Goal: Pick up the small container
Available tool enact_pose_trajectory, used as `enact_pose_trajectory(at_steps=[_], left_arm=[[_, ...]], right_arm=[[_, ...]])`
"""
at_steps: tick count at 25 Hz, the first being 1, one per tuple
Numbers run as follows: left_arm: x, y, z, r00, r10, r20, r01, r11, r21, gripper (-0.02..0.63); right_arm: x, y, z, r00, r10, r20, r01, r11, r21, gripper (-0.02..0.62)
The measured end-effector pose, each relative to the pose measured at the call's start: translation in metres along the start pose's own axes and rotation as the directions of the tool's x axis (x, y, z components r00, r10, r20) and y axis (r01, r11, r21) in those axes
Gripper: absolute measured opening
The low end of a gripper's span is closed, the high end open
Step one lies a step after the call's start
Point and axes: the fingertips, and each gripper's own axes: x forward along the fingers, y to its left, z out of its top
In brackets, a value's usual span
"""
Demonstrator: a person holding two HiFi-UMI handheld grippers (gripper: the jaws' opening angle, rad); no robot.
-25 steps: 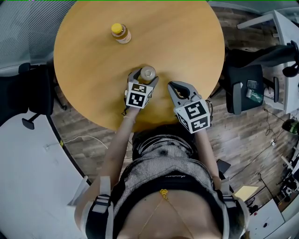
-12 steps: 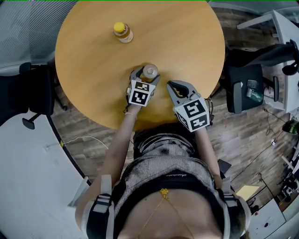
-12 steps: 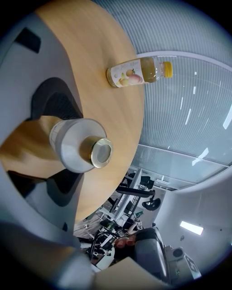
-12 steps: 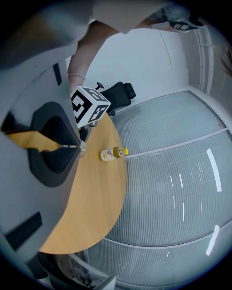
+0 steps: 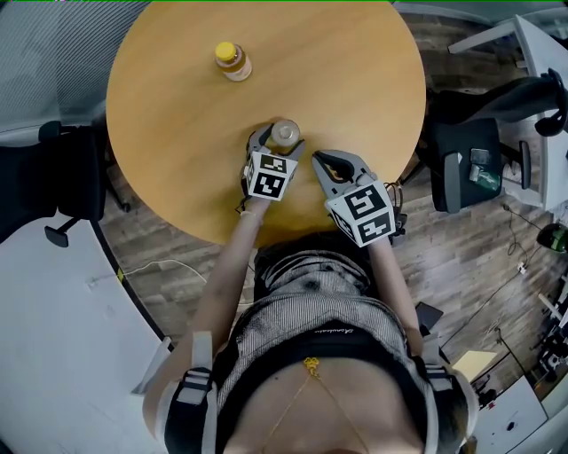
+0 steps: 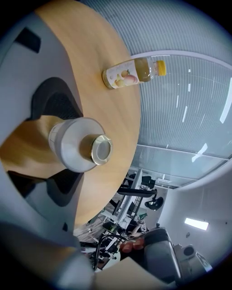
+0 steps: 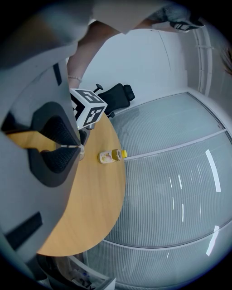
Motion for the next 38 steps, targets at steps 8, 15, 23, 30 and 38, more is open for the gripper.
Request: enact_pose_trajectory(at_steps=[8,15,23,30,38], left_arm=[[0.000,0.002,0.001,1.000,0.011,0.018,-0.011,1.000,-0.002,0.337],[0.001,0.001,0.001,1.000,-0.009,0.014,0.009,1.000,0.021,0.337],[0.003,0.001,0.000,0.996,-0.065,-0.068,0.069,0.996,0.055,0.337],[0.004,0.001,0.001,0.998,-0.066,-0.012,0.067,0.997,0.043,0.337],[0.004,0.002,0.002,0.999,-0.048,0.012,0.048,0.999,0.024,0.337]], right_arm=[[-0.003,0.002,-0.001,1.000,0.000,-0.002,0.000,1.000,-0.005,0.028],[-0.001,0.008,0.000,1.000,0.016,-0.002,-0.016,1.000,-0.018,0.028],[0.002,0.017,0.005,0.999,0.040,-0.001,-0.040,0.998,-0.050,0.028],[-0.001,0.017,0.006,0.999,0.047,-0.001,-0.047,0.997,-0.067,0.028],[-0.004,0.019,0.004,0.998,0.055,0.003,-0.055,0.996,-0.068,0.028]])
